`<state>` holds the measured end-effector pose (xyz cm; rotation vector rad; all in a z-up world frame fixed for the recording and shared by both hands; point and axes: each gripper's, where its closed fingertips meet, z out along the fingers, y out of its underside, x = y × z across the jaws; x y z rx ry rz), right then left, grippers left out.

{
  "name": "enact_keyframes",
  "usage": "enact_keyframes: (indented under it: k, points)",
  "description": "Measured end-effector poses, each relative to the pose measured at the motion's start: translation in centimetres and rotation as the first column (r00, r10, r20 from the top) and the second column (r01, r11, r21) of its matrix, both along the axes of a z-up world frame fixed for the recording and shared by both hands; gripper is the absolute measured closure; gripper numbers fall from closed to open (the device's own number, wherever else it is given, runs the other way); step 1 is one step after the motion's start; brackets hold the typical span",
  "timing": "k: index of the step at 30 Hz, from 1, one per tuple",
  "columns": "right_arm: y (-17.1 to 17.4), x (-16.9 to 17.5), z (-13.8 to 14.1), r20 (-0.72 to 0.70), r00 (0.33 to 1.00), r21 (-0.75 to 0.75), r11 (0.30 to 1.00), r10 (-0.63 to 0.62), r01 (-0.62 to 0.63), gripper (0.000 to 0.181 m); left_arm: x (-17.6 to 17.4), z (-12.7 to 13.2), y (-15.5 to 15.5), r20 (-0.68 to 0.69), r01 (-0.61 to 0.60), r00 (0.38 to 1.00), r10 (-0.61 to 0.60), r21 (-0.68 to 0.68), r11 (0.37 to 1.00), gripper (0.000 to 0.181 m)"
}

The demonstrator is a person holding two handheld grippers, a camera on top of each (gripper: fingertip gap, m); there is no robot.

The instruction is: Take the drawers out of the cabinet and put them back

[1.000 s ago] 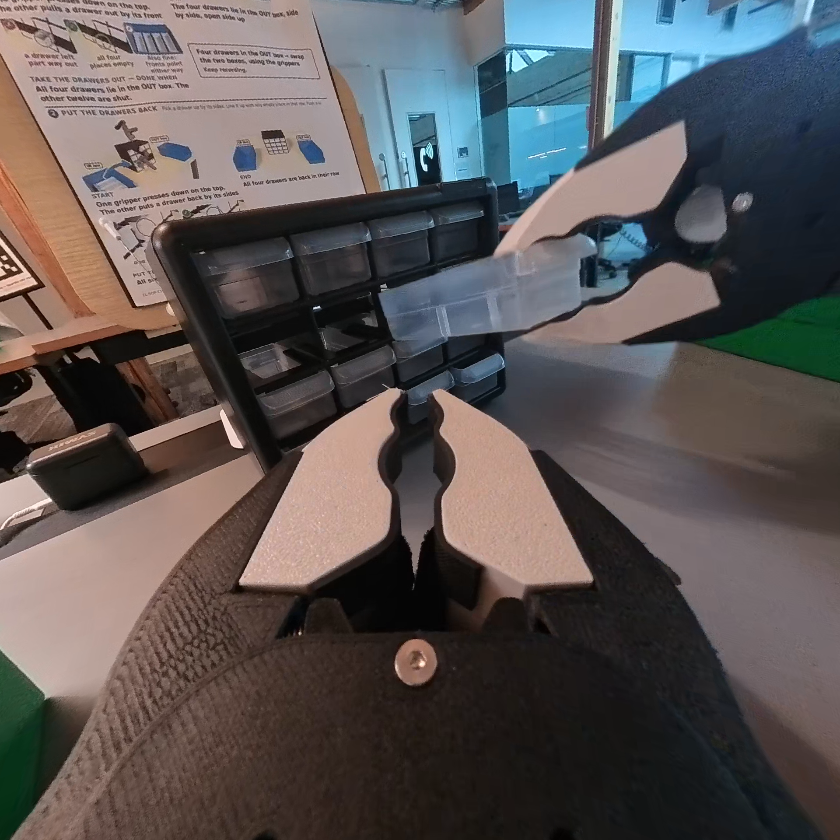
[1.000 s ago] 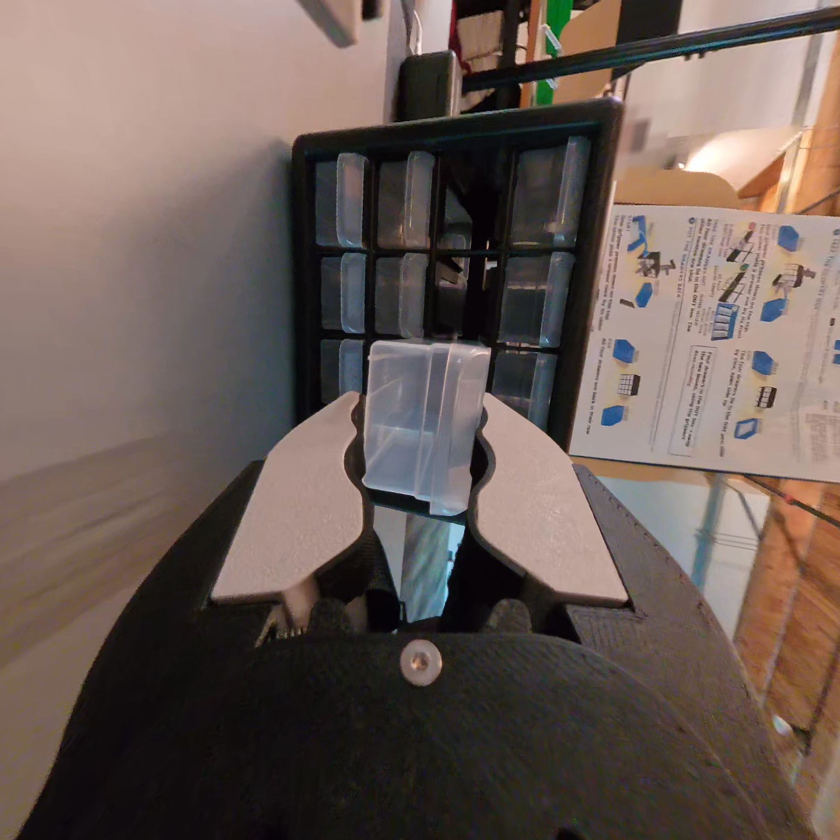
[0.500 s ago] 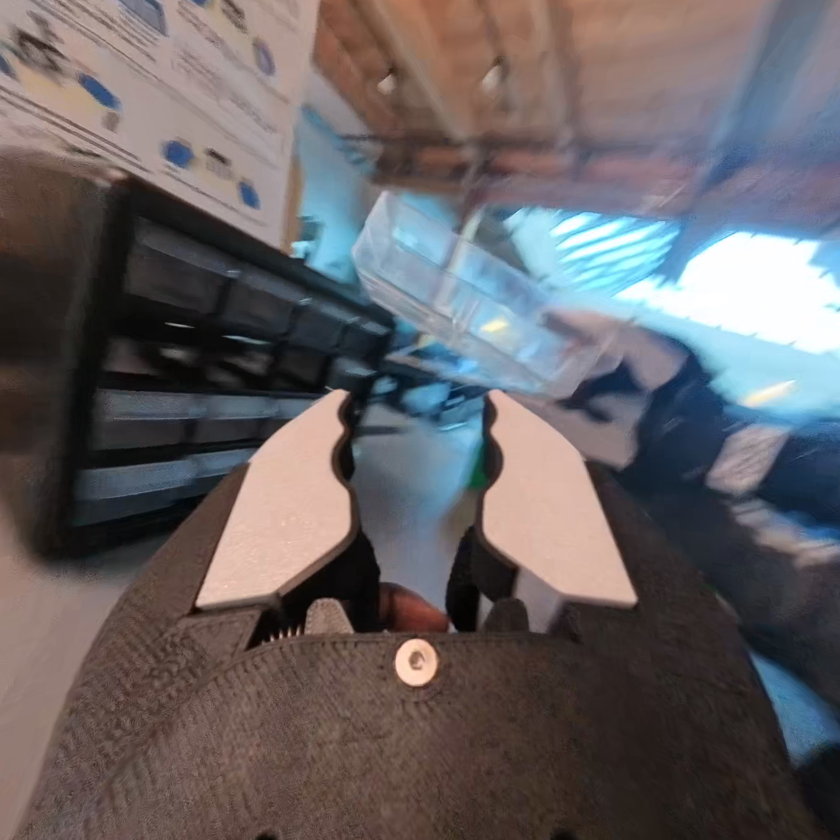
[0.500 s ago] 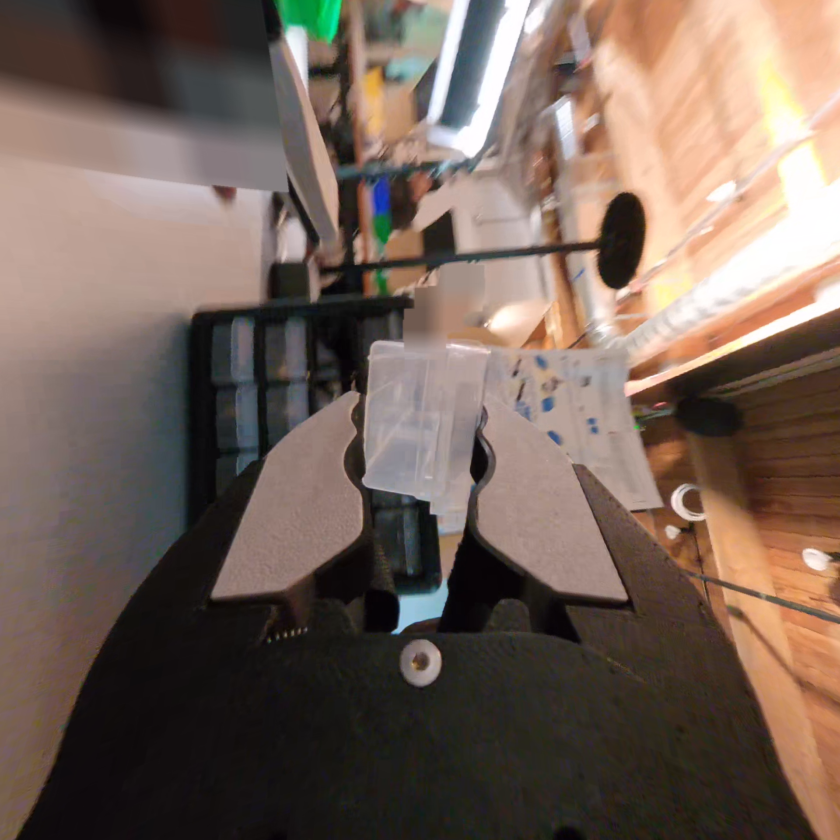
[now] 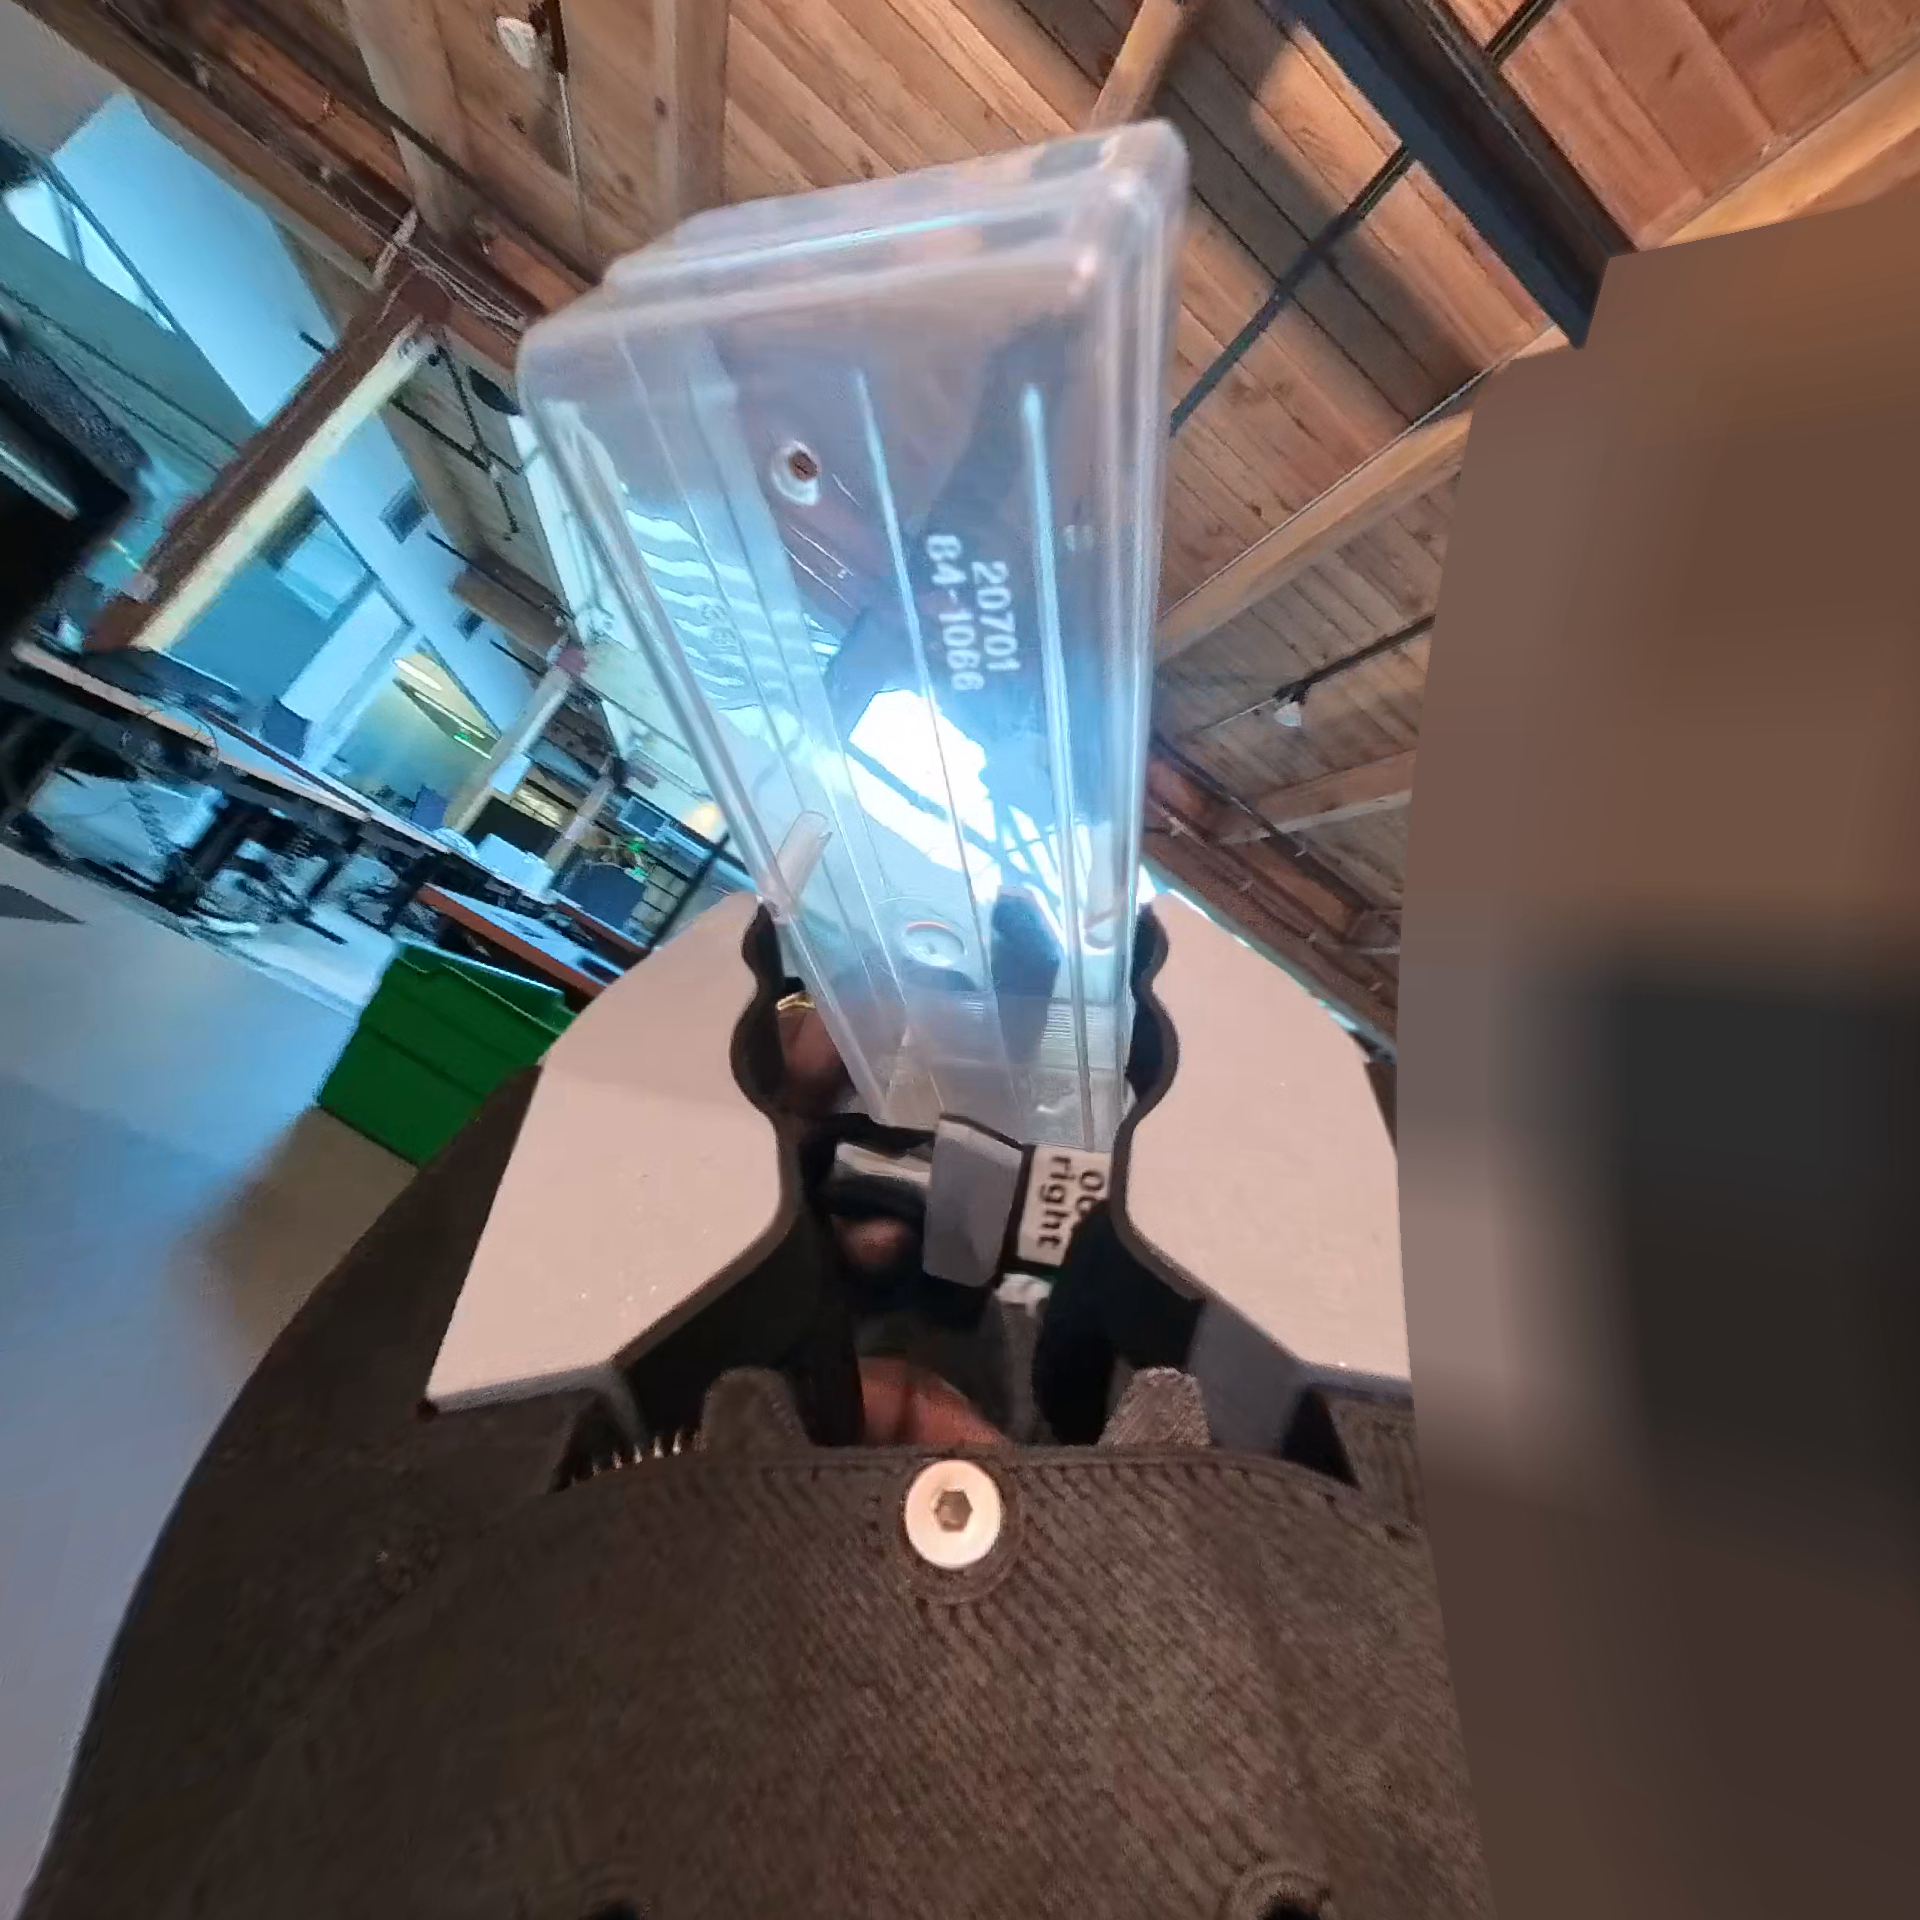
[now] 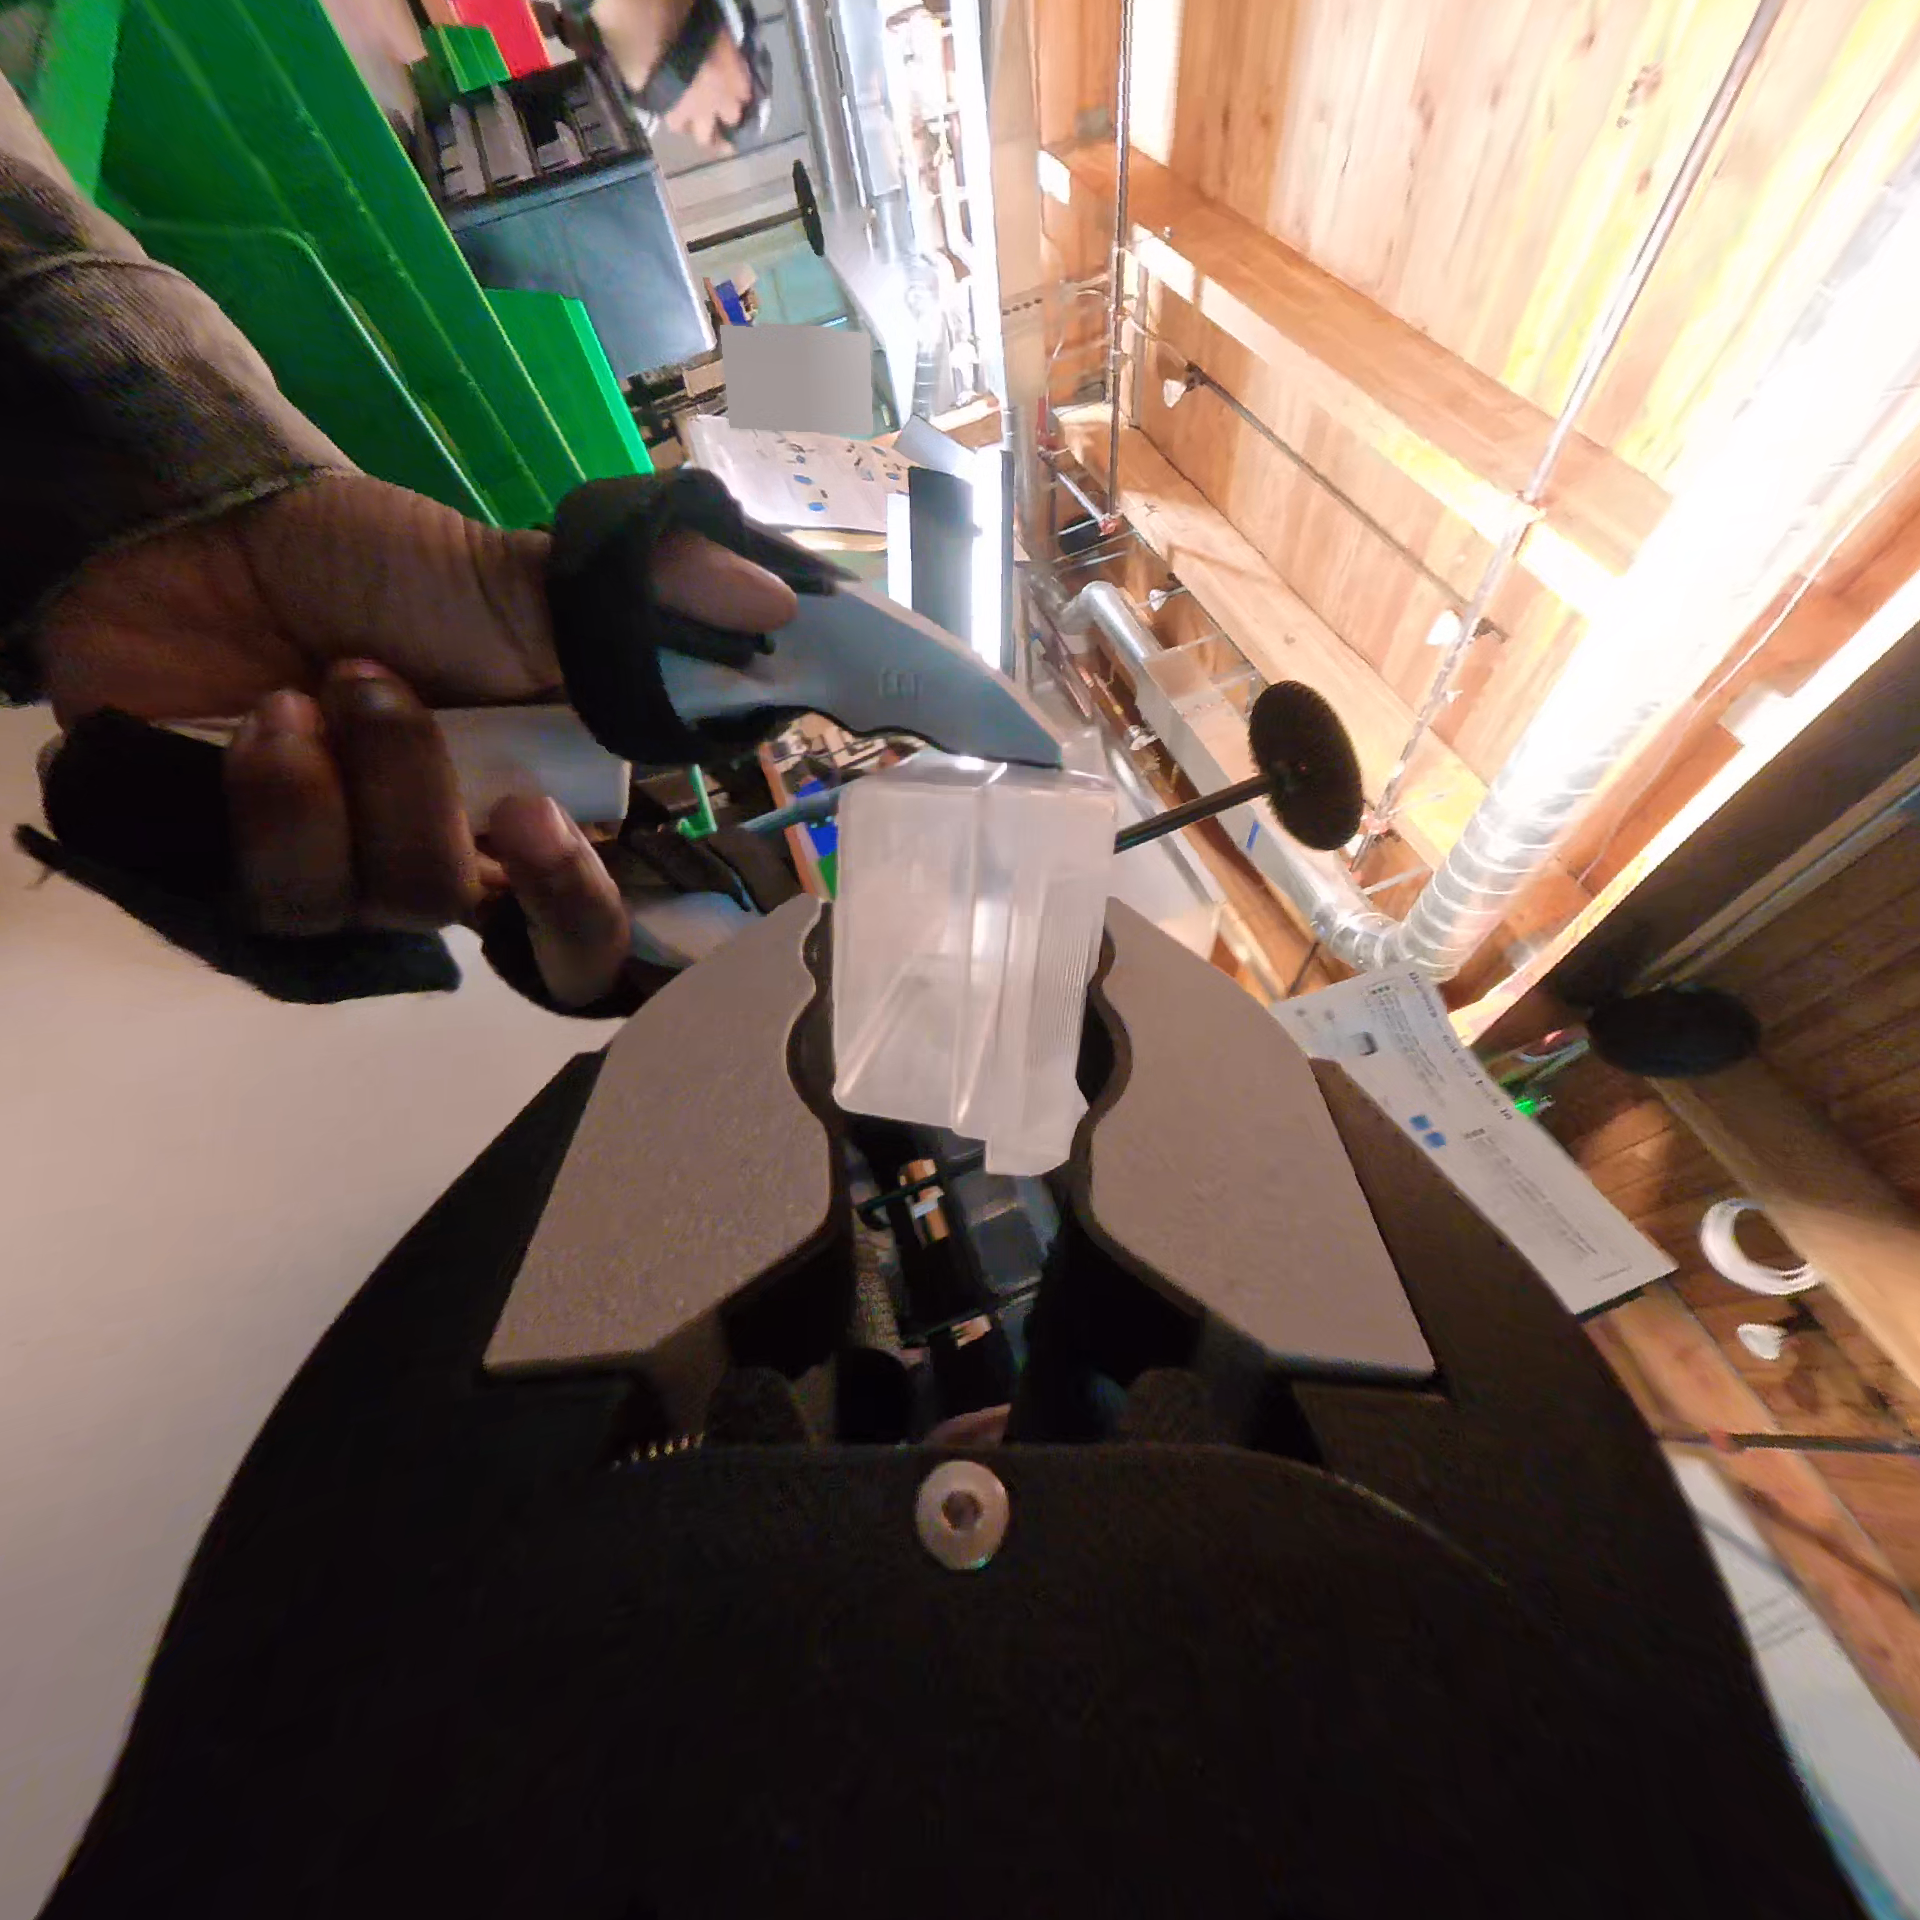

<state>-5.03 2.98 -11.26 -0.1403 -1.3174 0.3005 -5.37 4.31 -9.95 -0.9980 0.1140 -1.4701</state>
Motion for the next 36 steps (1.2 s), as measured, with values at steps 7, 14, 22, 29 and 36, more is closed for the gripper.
enact_keyframes:
  k: [7,14,22,29,36]
  points:
    - [3.0,0.7,-0.5,0.309,0.892,-0.753,0.658,0.330,0.017,0.083,-0.7,-0.4,0.0,-0.336,-0.333,0.852,0.402,0.245,0.911,0.118]
    - [1.3,0.6,1.6,0.319,0.734,-0.931,0.345,0.599,0.122,0.093,1.9,-2.3,0.2,-0.512,-0.299,0.740,0.436,0.331,0.895,0.118]
    - [-0.6,-0.5,-0.1,0.425,0.708,-0.865,0.484,0.564,0.134,0.122,2.6,-3.2,0.4,-0.572,-0.275,0.702,0.425,0.333,0.902,0.118]
    - [2.0,3.2,2.8,0.493,0.764,-0.766,0.623,0.416,0.155,0.125,-0.6,-3.6,2.8,-0.598,-0.511,0.532,0.600,0.338,0.790,0.106]
    - [13.4,15.9,3.9,0.784,0.605,-0.337,0.724,-0.137,0.601,0.124,-6.0,-7.2,5.8,-0.703,-0.739,0.424,0.571,0.096,0.667,0.111]
